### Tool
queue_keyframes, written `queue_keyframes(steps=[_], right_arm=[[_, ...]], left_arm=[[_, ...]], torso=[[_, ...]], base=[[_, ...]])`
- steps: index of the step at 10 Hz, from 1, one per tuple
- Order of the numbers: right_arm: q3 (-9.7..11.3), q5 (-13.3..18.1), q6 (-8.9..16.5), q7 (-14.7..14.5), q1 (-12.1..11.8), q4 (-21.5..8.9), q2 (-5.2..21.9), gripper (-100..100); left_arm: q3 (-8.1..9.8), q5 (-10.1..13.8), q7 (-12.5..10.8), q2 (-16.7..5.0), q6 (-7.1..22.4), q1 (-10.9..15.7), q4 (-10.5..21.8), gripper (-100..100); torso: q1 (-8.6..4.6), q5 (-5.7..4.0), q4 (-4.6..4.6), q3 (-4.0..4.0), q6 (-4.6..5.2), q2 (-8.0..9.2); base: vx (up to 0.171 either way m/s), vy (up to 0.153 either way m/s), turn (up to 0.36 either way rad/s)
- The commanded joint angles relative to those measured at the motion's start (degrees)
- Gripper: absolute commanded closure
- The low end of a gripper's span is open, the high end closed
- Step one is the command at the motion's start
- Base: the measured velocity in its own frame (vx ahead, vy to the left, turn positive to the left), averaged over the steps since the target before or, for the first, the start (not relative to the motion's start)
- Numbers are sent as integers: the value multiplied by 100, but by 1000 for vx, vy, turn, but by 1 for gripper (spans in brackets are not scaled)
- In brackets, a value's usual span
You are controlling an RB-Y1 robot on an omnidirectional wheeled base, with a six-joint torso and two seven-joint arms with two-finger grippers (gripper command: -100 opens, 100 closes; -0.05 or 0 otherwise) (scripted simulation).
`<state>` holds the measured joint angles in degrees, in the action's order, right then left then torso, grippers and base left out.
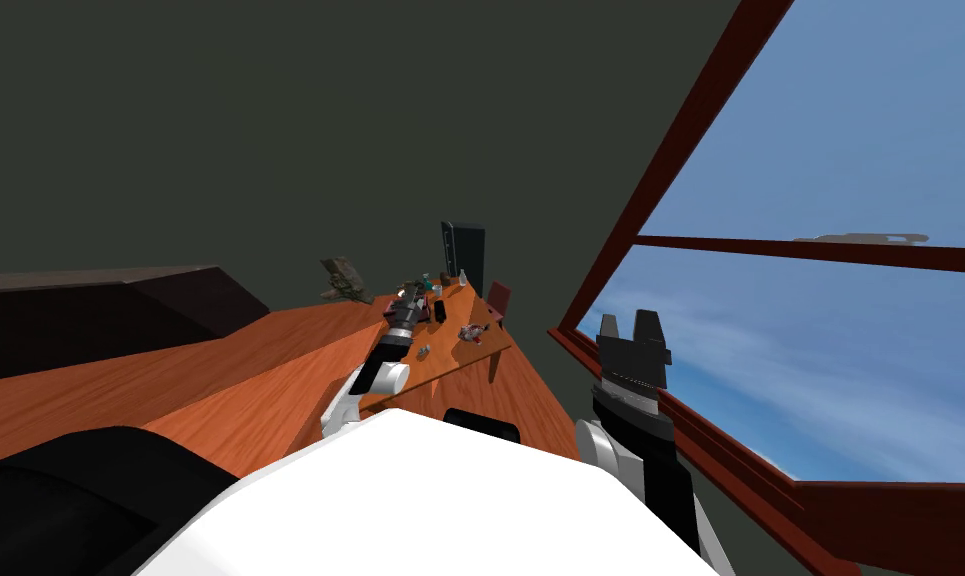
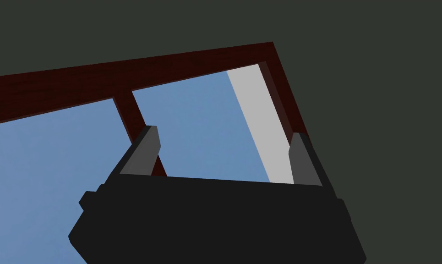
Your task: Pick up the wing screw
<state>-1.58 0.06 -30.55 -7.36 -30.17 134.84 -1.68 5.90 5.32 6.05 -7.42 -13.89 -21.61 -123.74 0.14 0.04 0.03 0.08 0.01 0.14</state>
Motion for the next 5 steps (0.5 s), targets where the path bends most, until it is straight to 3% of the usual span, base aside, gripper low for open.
queue_keyframes(steps=[1, 2, 5], right_arm=[[0, 0, 0, 0, 0, 0, 0, 0], [0, 0, 0, 0, -1, 0, 0, 0], [0, 0, 0, 0, 0, 0, 0, 0]], left_arm=[[60, 35, -53, -51, 182, 61, 148, -100], [131, 75, -110, -84, 408, 165, 343, -100], [204, 120, -174, -115, 688, 272, 547, -100]], torso=[[0, 0, 0, 0, 0, 0], [-1, 0, 0, 0, -3, -1], [-4, -1, -1, -4, 0, -7]], base=[[-40, 29, -43], [-34, 23, -69], [-25, 18, -64]])
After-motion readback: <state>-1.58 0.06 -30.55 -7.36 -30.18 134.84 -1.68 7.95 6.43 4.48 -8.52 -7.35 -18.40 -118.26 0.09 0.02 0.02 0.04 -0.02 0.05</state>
